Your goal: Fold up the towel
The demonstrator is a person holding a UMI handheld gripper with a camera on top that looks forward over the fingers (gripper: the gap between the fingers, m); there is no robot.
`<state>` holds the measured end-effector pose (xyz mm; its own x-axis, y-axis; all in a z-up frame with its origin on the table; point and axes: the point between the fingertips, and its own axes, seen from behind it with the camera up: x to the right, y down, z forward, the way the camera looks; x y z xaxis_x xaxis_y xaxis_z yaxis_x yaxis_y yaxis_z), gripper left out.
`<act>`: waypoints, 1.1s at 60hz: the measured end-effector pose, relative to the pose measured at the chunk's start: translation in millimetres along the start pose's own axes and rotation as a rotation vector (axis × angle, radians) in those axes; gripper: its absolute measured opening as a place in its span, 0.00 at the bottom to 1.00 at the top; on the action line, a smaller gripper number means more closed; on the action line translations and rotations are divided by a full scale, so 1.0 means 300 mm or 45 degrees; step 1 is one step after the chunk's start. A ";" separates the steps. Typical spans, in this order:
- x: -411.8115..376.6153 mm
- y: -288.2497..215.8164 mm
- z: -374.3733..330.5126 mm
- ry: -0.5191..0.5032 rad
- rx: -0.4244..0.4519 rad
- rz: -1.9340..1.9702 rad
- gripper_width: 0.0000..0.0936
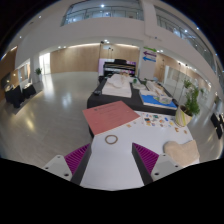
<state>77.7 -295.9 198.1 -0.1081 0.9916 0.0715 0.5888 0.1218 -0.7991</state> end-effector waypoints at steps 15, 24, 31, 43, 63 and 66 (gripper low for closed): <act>0.297 -0.022 -0.001 0.188 0.009 0.052 0.91; 0.535 0.026 0.049 0.294 -0.001 0.055 0.91; 0.690 0.086 0.090 0.348 -0.022 0.058 0.91; 0.875 0.230 0.246 0.352 -0.058 0.044 0.91; 1.032 0.526 0.529 0.255 -0.216 0.035 0.88; 1.034 0.556 0.551 0.233 -0.236 0.039 0.83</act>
<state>10.2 24.7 -11.7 0.0488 0.9844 0.1690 0.7282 0.0807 -0.6806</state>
